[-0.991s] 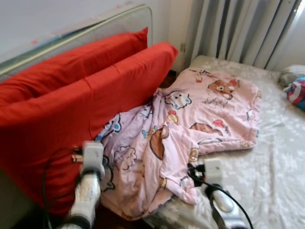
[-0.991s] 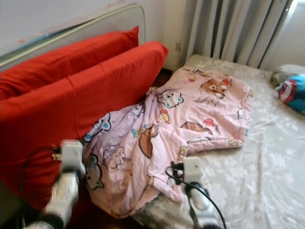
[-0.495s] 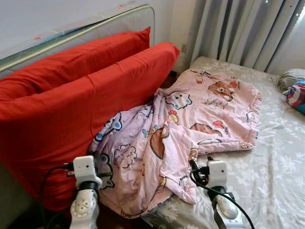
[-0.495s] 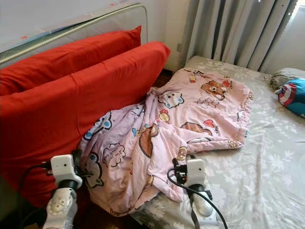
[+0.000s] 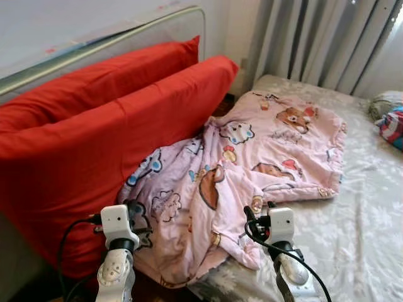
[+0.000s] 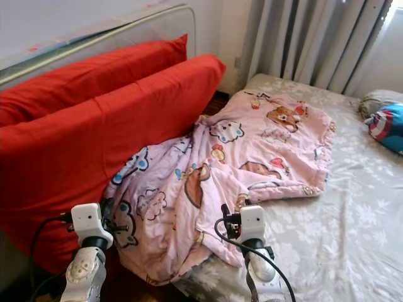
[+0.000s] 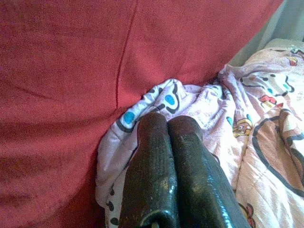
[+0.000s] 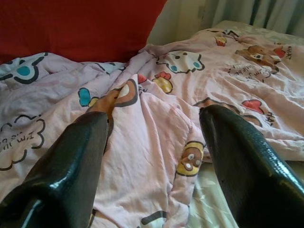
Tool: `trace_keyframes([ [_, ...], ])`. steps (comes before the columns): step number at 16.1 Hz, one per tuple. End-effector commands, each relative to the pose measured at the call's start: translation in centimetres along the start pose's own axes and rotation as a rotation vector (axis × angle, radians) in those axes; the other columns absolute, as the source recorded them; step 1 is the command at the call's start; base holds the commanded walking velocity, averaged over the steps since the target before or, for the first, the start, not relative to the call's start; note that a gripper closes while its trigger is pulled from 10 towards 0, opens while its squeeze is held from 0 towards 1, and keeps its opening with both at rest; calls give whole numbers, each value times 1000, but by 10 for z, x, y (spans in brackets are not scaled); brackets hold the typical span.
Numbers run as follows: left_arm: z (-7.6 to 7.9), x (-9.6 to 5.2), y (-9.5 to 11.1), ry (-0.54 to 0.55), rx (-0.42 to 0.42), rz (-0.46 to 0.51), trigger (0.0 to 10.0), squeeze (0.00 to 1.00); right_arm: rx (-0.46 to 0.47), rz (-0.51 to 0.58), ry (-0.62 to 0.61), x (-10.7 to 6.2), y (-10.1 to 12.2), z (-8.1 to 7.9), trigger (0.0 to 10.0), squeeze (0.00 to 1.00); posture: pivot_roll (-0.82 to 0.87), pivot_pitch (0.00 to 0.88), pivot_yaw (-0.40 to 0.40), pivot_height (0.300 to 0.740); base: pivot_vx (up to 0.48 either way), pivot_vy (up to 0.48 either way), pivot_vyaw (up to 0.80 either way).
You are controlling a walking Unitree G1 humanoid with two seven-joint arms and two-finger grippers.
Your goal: Clean up the room
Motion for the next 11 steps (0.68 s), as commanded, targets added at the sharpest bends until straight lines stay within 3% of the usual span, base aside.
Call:
trace_keyframes([
  [1,-2,-1,-1,-1,6,-10,10000,0,9,-2,-2,0,0,0,10000,0,-45,0,-37,740,0,0,0],
  [6,0,3,3,-12,12,-20,10000,0,17,-15,0,4,2,-1,10000,0,-37,15,-29,740,0,0,0],
  [11,0,8,7,-34,26,-19,10000,0,26,-7,5,10,6,-7,10000,0,-44,49,-12,740,0,433,0],
])
Point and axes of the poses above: a point about 5 cm out from each wrist's last joint towards the gripper, its own x axis pointing out of the wrist towards the gripper, its own y axis along the axis of the wrist's last joint, z = x × y, the point moved 2 cm from there along x, pointing out of the wrist towards the gripper, and after that the axes turned 6 degrees about x, right-handed, at the moved point
